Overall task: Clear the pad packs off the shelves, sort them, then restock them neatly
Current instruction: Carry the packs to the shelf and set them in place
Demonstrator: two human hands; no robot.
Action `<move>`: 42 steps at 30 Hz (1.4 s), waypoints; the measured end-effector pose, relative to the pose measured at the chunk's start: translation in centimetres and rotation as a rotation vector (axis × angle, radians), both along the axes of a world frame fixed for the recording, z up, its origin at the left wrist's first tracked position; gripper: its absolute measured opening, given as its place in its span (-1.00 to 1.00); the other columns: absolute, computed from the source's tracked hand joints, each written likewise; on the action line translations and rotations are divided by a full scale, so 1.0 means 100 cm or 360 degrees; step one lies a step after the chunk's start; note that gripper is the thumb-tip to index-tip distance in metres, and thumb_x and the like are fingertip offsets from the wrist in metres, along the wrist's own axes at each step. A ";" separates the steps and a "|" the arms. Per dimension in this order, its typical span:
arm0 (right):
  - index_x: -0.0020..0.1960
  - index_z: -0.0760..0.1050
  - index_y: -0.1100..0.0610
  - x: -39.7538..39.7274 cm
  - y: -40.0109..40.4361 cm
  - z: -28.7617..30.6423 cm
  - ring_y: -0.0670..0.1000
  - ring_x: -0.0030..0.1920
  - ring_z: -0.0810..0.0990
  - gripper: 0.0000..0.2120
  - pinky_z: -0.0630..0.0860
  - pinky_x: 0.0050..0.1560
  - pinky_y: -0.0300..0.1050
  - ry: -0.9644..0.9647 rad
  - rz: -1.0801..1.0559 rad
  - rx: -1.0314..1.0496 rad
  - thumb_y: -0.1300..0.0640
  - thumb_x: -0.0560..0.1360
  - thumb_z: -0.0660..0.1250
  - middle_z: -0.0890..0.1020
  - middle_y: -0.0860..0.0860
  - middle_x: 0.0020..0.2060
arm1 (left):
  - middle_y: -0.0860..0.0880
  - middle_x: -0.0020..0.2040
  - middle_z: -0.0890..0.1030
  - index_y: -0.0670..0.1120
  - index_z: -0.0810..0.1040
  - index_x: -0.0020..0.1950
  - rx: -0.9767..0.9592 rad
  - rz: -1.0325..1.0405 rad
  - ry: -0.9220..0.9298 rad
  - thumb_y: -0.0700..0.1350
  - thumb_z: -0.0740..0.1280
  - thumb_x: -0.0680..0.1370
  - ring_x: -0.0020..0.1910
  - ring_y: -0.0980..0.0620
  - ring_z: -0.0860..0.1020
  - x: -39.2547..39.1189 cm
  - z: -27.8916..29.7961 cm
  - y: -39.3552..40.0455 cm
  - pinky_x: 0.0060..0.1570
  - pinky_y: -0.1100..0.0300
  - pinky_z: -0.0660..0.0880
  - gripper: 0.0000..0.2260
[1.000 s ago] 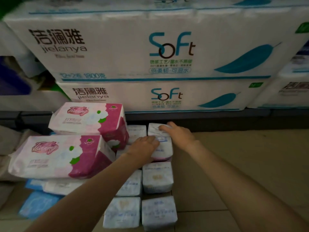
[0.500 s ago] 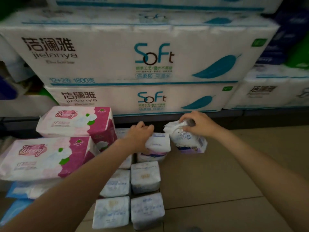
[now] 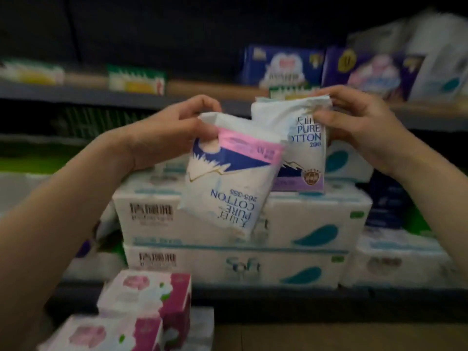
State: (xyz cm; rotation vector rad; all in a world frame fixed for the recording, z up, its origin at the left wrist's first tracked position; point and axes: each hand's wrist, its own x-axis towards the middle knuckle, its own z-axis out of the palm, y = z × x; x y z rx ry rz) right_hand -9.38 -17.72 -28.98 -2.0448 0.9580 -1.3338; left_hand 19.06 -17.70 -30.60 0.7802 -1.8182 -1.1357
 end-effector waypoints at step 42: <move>0.54 -0.02 0.02 0.076 -0.158 0.134 0.05 0.44 0.24 -0.02 0.27 0.38 -0.09 0.1891 -0.0481 0.0340 -0.18 0.33 0.47 0.20 0.02 0.49 | 0.02 0.45 0.19 0.12 0.10 0.48 -0.0595 0.0797 -0.1603 -0.01 0.47 0.41 0.39 -0.05 0.24 0.034 0.166 -0.144 0.35 0.02 0.29 -0.24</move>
